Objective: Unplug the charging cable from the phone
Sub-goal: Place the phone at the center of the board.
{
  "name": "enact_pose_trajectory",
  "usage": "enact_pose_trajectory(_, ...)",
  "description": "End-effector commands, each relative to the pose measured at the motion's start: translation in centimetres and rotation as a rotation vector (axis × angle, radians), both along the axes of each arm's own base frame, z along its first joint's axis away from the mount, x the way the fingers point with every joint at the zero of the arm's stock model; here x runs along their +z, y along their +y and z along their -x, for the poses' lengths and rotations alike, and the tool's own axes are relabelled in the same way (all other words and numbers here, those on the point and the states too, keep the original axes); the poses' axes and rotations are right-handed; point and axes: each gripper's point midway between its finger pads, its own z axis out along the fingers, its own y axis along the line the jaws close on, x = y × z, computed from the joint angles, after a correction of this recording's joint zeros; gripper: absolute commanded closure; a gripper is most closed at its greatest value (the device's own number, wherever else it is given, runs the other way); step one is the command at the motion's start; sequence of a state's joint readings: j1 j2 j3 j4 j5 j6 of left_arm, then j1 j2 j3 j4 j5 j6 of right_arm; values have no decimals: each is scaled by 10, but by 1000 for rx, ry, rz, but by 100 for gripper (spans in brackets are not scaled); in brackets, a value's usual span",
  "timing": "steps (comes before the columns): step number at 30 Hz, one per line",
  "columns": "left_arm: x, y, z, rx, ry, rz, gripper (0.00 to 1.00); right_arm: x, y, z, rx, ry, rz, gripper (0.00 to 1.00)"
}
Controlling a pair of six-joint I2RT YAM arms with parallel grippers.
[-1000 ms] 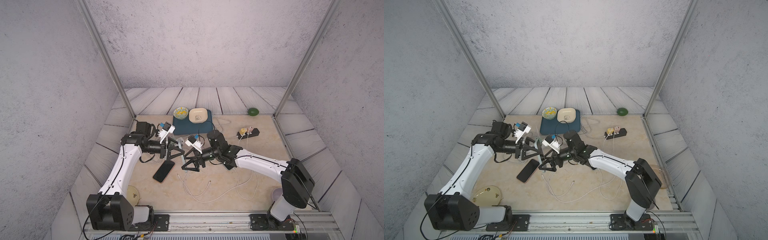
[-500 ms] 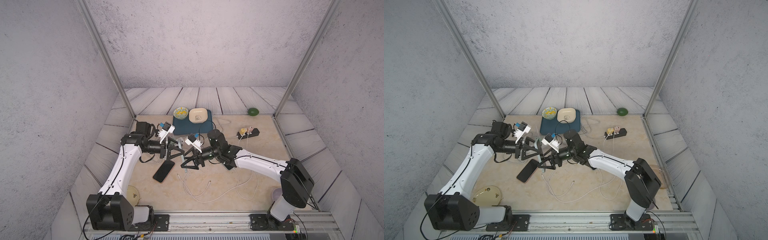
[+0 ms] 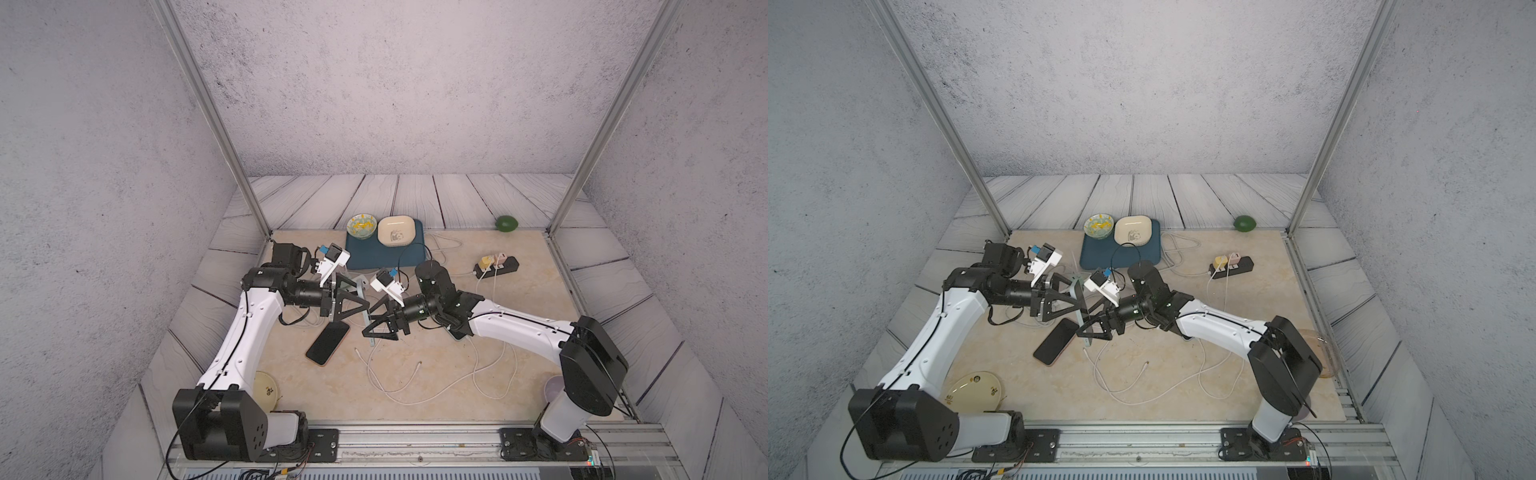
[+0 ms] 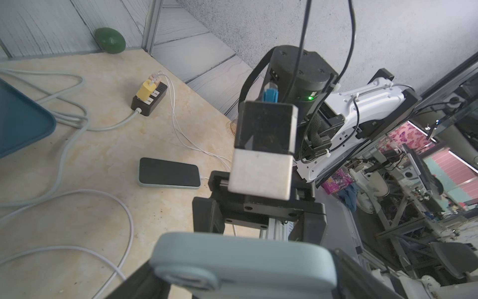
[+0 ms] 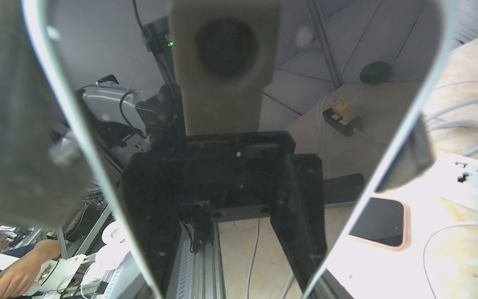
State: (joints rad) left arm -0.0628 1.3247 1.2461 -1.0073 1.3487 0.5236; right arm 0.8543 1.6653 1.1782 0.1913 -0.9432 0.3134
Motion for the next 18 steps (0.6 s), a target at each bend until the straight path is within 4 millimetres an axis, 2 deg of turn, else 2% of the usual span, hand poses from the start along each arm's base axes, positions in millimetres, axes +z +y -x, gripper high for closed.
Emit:
enact_pose_trajectory(1, -1, 1, -3, 17, 11, -4, 2, 12, -2, 2, 6, -39, -42, 64)
enact_pose_trajectory(8, -8, 4, -11, 57, 15, -56, 2, 7, -8, 0, -31, -42, -10, 68)
enact_pose_trajectory(18, -19, 10, -26, 130, 17, -128, 2, -23, -25, -7, -140, -31, 137, 71)
